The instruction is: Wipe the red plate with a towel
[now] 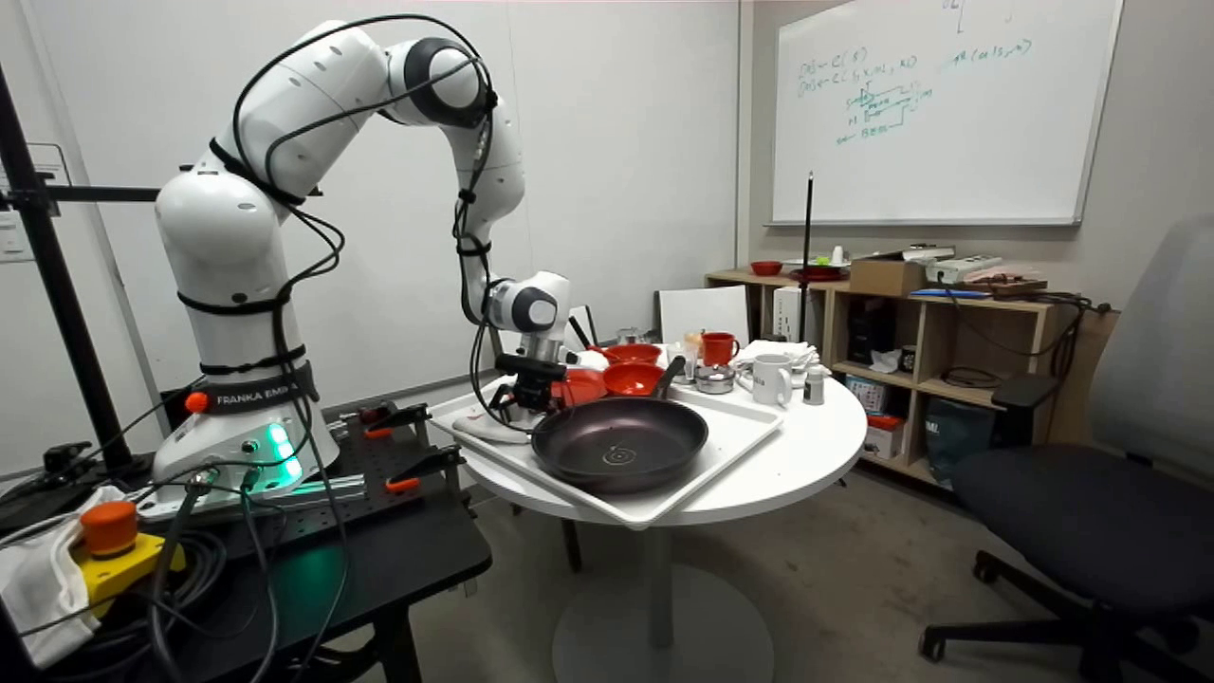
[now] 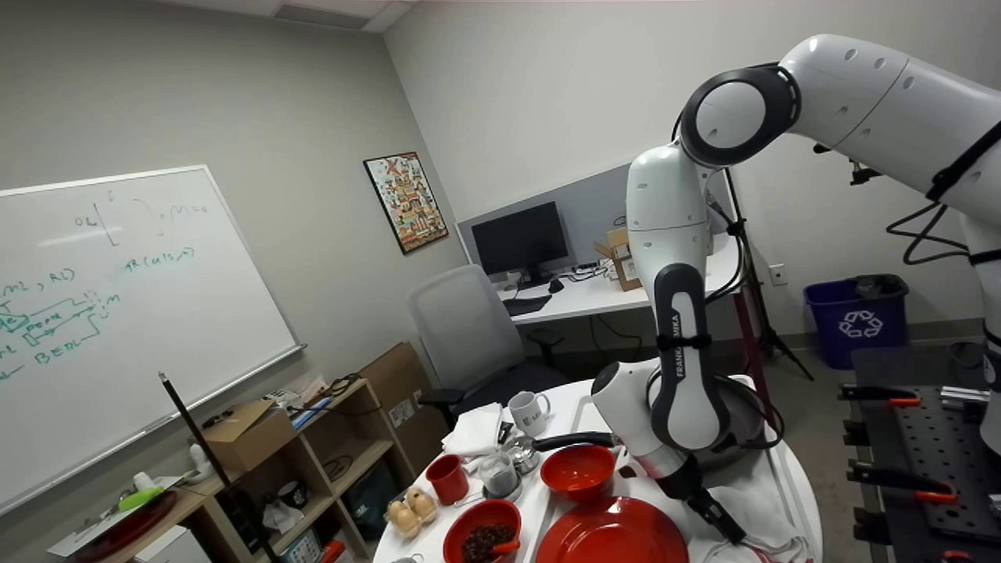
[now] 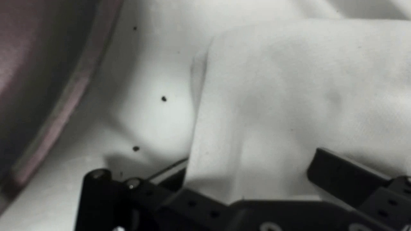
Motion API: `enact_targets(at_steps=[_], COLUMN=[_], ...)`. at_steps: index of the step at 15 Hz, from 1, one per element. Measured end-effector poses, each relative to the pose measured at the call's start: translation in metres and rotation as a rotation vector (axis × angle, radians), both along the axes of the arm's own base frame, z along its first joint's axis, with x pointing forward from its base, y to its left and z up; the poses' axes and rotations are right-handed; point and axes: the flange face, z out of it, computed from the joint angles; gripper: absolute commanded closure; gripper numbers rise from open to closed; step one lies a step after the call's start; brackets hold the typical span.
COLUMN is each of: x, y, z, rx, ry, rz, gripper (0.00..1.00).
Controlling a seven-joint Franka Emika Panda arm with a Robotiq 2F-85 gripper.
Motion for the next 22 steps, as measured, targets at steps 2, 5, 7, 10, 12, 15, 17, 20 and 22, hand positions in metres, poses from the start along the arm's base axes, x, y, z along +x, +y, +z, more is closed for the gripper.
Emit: enact_targets(at_steps=[2, 5, 7, 10, 12, 15, 17, 20, 22], x=[-0.001, -0.001, 0.000, -0.001, -0.003, -0.012, -0.020, -0.029, -0.032], y=[0.002, 0.005, 0.009, 0.014, 0.019, 0.028, 0.032, 0.035, 0.035], z=[-0.001, 0.002, 0.005, 0.008, 0.011, 0.018, 0.027, 0.039, 0.046], rx=[-0.003, -0.006, -0.006, -0.012, -0.010, -0.002, 0.005, 0.007, 0.006], ry=[0.003, -0.001, -0.008, -0.020, -0.034, -0.062, -0.083, -0.103, -0.112], rz=[0.014, 0.028, 0.040, 0.060, 0.077, 0.095, 0.105, 0.111, 0.112], gripper=[0.57, 0.79, 0.91, 0.96, 0.94, 0.91, 0.83, 0.52, 0.44])
